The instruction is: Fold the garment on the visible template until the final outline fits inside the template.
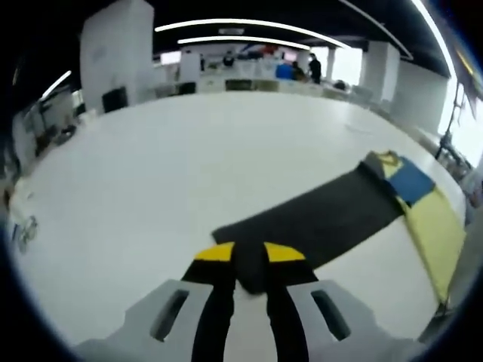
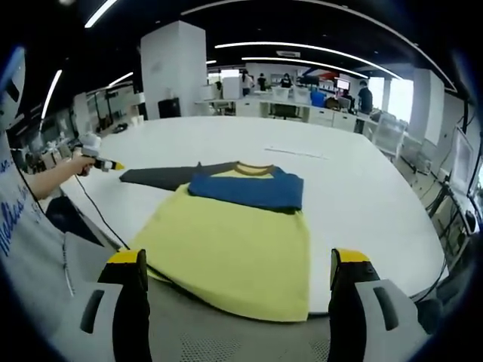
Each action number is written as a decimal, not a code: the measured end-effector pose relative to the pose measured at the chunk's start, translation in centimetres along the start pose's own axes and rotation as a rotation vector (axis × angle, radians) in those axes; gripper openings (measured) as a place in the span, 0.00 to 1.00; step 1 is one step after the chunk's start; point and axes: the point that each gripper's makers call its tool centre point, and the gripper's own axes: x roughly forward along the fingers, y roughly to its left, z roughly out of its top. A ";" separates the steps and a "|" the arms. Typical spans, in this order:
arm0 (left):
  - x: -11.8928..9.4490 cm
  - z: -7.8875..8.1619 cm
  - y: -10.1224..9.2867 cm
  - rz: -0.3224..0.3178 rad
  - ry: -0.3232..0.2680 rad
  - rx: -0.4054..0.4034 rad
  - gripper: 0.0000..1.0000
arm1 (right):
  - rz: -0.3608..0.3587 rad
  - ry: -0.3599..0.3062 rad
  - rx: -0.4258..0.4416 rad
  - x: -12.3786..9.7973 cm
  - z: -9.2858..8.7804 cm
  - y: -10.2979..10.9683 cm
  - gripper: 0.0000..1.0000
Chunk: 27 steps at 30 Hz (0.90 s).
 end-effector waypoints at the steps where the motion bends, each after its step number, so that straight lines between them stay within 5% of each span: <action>1: 0.2 -0.1 0.2 0.003 0.004 -0.003 0.12 | -0.001 -0.001 0.001 0.0 0.0 0.0 1.00; 27: 1.5 -2.2 1.3 0.028 0.059 -0.013 0.13 | 0.011 -0.001 0.006 0.6 0.2 0.4 1.00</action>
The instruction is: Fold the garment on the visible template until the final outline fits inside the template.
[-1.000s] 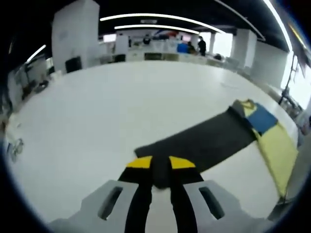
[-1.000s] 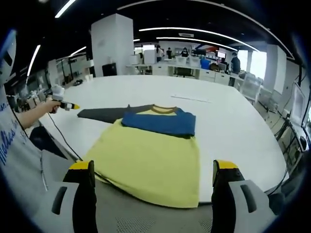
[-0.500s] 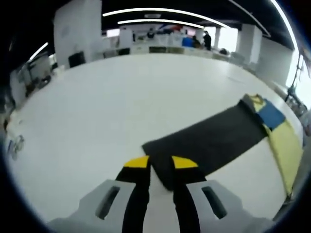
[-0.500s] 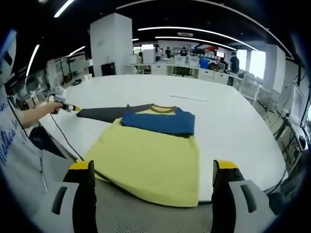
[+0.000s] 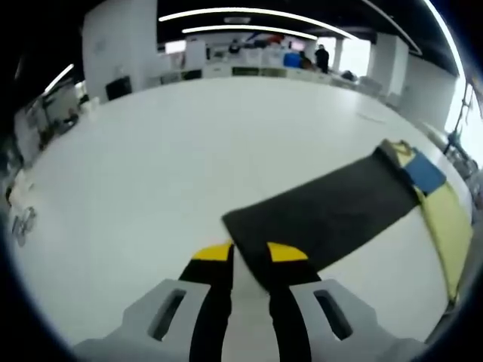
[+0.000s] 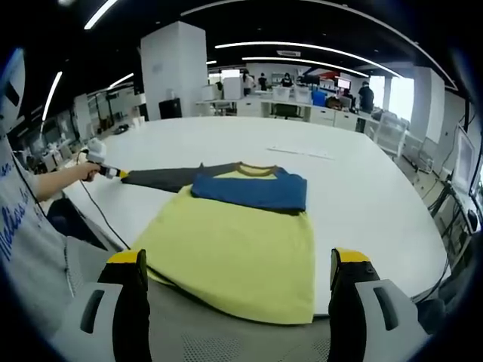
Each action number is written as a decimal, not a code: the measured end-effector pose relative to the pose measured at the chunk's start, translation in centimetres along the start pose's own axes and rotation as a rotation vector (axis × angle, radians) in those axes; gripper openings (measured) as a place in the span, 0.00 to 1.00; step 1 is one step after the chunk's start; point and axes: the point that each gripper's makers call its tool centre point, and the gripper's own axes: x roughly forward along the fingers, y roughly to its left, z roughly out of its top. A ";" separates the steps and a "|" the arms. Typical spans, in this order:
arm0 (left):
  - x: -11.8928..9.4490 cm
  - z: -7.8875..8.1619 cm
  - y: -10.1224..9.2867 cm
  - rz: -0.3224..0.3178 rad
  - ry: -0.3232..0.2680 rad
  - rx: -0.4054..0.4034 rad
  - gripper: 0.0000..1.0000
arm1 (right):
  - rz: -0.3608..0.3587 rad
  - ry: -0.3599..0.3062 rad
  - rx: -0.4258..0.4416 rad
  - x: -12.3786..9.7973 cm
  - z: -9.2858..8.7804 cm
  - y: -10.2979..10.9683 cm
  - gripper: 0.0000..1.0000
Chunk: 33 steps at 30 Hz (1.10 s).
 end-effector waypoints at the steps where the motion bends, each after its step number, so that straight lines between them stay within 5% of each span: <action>1: 0.1 0.0 0.1 0.000 0.001 0.001 0.13 | -0.001 0.000 0.000 0.0 0.0 0.0 1.00; 33: 0.8 -0.3 -0.2 -0.028 -0.002 -0.026 0.09 | 0.008 0.008 -0.028 0.8 0.6 0.2 1.00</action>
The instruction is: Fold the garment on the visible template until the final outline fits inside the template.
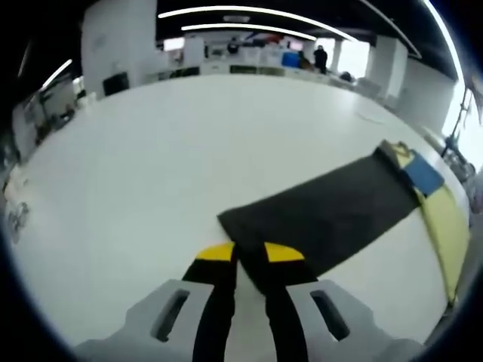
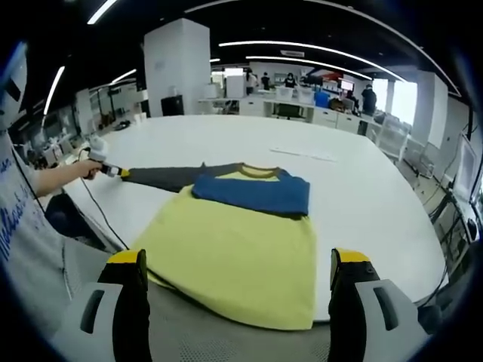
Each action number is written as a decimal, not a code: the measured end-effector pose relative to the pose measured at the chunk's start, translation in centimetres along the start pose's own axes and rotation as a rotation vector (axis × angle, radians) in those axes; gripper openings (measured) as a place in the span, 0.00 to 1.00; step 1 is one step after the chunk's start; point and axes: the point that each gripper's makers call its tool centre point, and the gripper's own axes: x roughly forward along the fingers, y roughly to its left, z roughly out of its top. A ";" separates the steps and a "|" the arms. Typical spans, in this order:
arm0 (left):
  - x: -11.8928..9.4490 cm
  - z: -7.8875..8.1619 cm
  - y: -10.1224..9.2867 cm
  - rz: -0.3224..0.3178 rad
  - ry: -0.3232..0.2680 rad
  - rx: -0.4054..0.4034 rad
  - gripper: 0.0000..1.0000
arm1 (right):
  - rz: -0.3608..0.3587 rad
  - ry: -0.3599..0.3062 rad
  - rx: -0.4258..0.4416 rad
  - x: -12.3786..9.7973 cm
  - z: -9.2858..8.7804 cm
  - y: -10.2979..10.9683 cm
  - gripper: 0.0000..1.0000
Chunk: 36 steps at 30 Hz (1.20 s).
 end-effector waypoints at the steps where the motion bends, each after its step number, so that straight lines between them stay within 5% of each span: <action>1: 0.0 0.0 0.0 -0.002 -0.005 -0.005 0.08 | 0.001 -0.002 0.000 0.0 0.1 0.1 1.00; 26: 0.1 0.2 -0.5 0.011 -0.005 -0.025 0.00 | -0.032 -0.052 -0.030 -0.6 0.9 -0.1 1.00; 36: -1.6 3.4 -1.6 0.014 -0.075 -0.017 0.00 | -0.031 -0.053 -0.040 -1.0 1.2 -0.7 1.00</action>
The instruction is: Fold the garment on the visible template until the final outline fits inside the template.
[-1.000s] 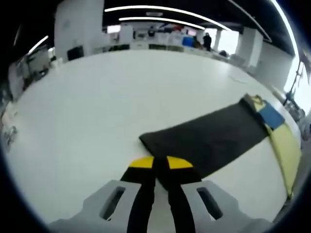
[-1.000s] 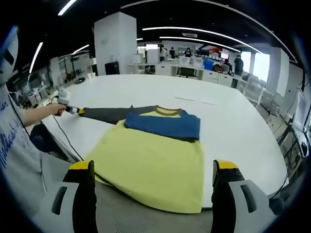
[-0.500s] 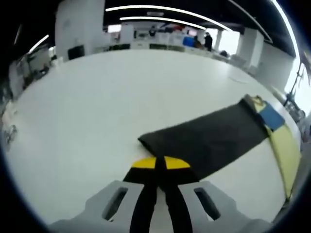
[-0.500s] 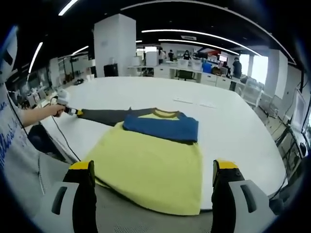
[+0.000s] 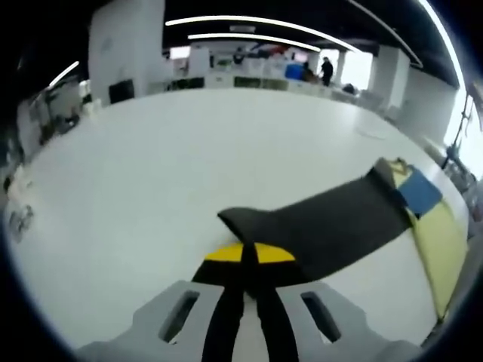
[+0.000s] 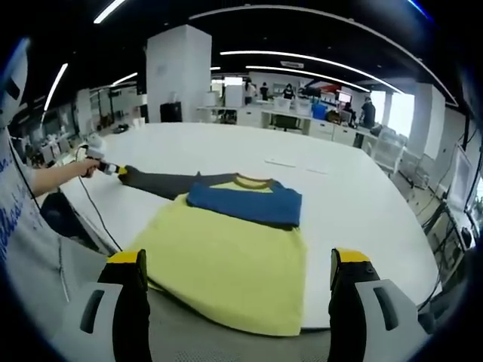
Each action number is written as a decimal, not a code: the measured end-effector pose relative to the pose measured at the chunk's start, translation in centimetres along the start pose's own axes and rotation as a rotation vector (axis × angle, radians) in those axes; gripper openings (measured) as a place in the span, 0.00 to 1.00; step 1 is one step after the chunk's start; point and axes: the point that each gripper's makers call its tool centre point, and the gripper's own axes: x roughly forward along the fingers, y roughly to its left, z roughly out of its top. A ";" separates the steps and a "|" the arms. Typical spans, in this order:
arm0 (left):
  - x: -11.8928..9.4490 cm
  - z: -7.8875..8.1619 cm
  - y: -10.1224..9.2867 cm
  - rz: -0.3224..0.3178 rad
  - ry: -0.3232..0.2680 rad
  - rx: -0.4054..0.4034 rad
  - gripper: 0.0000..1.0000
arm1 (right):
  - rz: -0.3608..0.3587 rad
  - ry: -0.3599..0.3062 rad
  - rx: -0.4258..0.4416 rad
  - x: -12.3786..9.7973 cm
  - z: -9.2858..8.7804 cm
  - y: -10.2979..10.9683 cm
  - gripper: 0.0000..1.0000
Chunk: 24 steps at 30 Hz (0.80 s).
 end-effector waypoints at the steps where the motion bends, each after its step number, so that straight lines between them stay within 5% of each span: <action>1: -0.3 0.3 -0.2 -0.002 -0.007 0.003 0.00 | 0.001 0.001 -0.001 0.0 0.0 0.0 1.00; 24: -7.9 8.9 -6.4 0.022 -0.220 0.104 0.00 | 0.114 0.039 -0.024 -1.2 -1.0 -1.7 1.00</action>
